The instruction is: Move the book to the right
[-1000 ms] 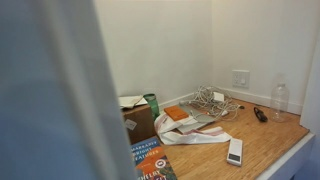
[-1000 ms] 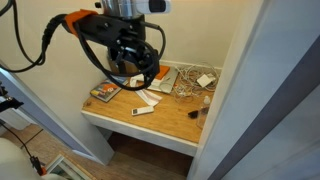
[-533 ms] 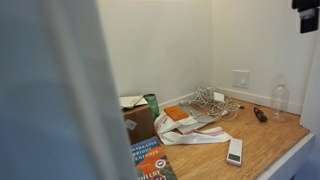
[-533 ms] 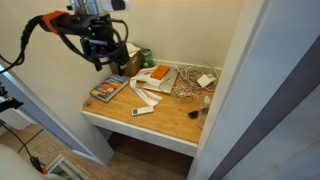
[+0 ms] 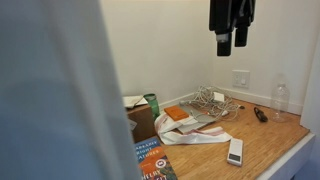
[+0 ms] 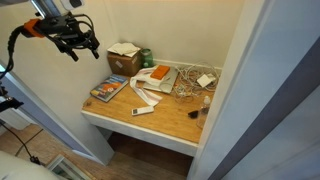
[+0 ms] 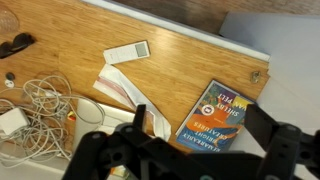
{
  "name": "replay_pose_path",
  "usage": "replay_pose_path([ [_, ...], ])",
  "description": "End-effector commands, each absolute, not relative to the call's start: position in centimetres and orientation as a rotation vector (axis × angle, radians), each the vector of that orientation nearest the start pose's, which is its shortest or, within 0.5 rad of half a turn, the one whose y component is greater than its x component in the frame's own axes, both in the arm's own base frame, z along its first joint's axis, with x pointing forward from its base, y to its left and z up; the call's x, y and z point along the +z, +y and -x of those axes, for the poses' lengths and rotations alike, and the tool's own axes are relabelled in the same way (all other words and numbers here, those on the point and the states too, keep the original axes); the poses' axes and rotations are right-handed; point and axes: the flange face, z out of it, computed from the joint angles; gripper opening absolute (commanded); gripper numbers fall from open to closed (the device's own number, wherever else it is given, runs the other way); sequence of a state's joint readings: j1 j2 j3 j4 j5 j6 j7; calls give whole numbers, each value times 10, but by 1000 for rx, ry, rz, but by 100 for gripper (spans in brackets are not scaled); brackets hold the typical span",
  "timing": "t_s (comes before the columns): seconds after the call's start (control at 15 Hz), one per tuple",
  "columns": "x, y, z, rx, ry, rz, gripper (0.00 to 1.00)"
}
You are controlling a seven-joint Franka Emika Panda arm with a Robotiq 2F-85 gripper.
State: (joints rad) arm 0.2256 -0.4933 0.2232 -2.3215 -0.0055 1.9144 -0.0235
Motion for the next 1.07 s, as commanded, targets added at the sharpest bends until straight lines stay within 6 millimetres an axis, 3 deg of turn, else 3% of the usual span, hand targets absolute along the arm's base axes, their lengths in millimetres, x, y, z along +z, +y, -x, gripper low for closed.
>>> replay_pose_path([
  [0.0,527,188,-370,-147,-722,3151,100],
  [0.33,529,185,-370,-149,-710,3152,100],
  [0.47,522,182,-392,-190,-928,3039,100],
  [0.73,500,179,-439,-241,-1173,2884,100],
  [1.0,466,192,-469,-263,-1387,2689,100],
])
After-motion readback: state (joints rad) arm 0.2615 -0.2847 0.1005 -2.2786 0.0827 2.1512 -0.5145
